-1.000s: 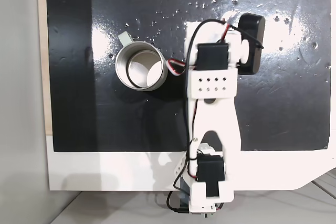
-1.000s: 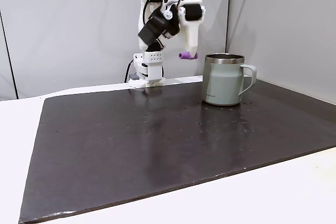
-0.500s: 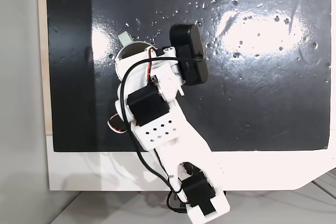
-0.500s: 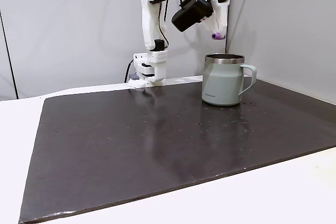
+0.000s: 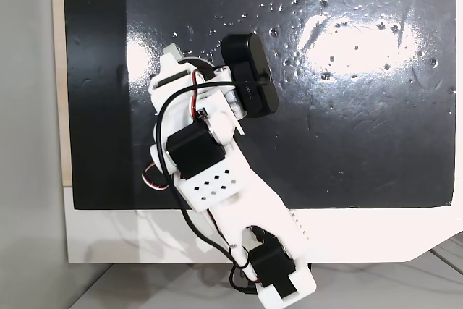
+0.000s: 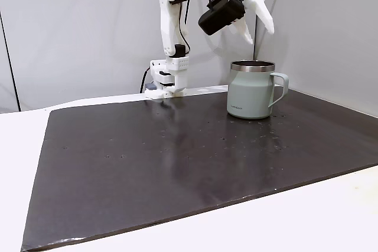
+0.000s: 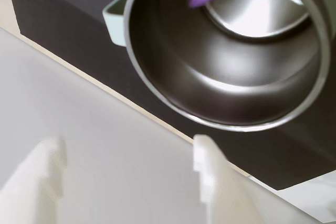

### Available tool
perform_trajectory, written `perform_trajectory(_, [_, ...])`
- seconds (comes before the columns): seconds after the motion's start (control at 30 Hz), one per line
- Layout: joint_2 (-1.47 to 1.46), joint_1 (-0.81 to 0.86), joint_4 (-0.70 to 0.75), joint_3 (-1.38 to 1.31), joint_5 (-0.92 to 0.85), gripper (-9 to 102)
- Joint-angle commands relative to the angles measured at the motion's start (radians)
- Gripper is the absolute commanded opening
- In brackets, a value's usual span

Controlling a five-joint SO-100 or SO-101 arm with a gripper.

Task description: Grasp a pengrip and put it in the cup.

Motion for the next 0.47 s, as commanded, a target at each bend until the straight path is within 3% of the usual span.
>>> perform_trajectory(0.0, [0.075,0.000,-0.014,-0.031,-0.014,31])
perform_trajectory(0.43, [0.078,0.008,-0.021,-0.015,-0.023,29])
